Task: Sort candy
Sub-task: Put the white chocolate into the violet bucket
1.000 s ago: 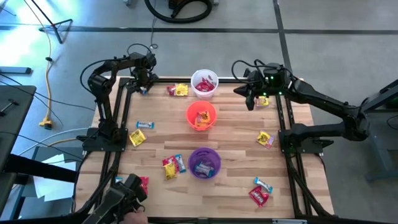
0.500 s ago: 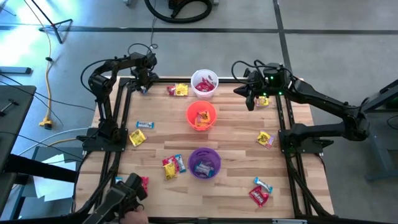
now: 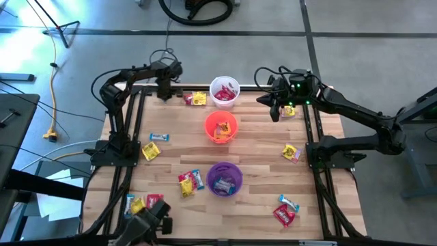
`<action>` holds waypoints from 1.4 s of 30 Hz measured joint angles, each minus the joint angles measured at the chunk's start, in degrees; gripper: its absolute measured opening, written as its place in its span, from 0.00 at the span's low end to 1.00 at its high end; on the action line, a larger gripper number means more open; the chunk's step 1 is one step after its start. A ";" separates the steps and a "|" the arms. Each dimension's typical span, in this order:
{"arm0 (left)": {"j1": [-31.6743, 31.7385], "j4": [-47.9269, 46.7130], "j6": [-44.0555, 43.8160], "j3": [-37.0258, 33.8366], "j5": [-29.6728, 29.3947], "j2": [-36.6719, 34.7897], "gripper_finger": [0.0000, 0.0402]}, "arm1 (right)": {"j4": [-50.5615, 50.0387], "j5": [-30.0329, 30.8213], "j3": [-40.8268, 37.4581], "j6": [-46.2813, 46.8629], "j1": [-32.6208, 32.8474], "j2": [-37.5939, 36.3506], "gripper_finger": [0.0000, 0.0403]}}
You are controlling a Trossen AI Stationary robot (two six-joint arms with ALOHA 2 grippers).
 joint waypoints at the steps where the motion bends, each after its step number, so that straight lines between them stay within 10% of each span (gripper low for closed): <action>1: -1.22 0.07 1.20 0.00 -0.27 -0.84 0.02 | 0.00 0.00 0.00 0.00 0.00 0.00 0.00; 22: -42.94 4.92 2.45 0.02 10.27 -33.93 0.00 | 0.20 0.01 0.00 1.07 0.17 0.02 0.00; 36: -61.24 28.21 7.80 0.11 36.38 -28.80 0.00 | -0.03 0.48 0.00 11.00 0.18 0.02 0.00; 42: -64.84 25.07 10.80 0.07 36.27 -24.45 0.00 | -0.68 0.66 0.00 12.56 0.98 0.02 0.00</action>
